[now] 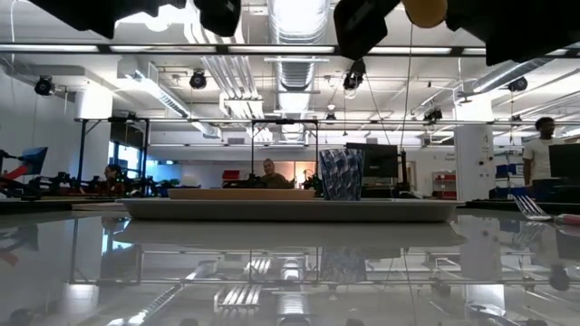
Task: Pick and place plate/cup/fork/spoon on tray
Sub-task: Put the yellow spoon on the gray tray to the right side of the orange plate
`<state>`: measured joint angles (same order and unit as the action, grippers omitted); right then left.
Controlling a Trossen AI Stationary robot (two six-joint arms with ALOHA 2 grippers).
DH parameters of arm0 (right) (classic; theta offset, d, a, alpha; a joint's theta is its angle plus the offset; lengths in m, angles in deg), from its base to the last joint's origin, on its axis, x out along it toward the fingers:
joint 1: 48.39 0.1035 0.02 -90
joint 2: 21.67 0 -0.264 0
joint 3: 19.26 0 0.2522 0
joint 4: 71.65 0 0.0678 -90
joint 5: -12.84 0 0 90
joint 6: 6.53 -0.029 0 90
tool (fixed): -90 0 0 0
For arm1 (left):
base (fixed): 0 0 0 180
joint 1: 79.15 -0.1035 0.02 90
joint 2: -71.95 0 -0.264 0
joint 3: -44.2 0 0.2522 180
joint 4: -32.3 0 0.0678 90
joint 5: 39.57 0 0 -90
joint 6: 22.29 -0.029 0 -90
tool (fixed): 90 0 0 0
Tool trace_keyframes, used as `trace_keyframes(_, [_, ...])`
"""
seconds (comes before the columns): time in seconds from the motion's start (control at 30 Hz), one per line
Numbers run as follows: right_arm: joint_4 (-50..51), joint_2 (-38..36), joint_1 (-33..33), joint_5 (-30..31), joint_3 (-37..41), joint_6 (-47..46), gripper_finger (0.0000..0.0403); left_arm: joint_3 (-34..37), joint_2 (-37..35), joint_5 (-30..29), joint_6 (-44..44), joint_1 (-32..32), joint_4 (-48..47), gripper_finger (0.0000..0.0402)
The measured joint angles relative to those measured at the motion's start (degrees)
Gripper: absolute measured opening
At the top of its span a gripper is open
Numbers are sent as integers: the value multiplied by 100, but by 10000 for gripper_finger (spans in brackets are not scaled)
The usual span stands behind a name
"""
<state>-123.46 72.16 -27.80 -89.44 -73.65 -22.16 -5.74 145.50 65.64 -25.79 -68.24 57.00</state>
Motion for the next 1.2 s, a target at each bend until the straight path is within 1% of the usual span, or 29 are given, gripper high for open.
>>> trace_keyframes(0.1, [-377, 225, -2, -6, -38, 67, 32, -4, 429, 381, -42, 62, 746, 175])
trace_keyframes(0.2, [-805, 386, -33, -2, -50, 138, 32, -31, 777, 424, -46, 88, 1401, 178])
trace_keyframes(0.3, [-897, 455, -66, 0, -50, 131, 32, -31, 1006, 418, -45, 82, 1889, 178])
trace_keyframes(0.53, [-1038, 453, -117, 27, -114, 133, 32, -31, 1344, 460, -44, 87, 2312, 178])
trace_keyframes(0.7, [-1006, 453, -269, 45, -256, 131, 32, -62, 1603, 611, -30, 104, 2712, 178])
trace_keyframes(0.87, [-929, 453, -398, 190, -275, 116, 32, -62, 1612, 635, -30, 152, 2865, 178])
trace_keyframes(1.03, [-648, 453, -524, 335, -275, 88, 32, -61, 1603, 607, -34, 160, 3040, 178])
trace_keyframes(1.13, [-667, 453, -560, 343, -275, 63, 32, -61, 1603, 574, -52, 158, 3015, 169])
trace_keyframes(1.2, [-660, 453, -563, 334, -275, 63, 32, -61, 1603, 571, -126, 160, 3010, 155])
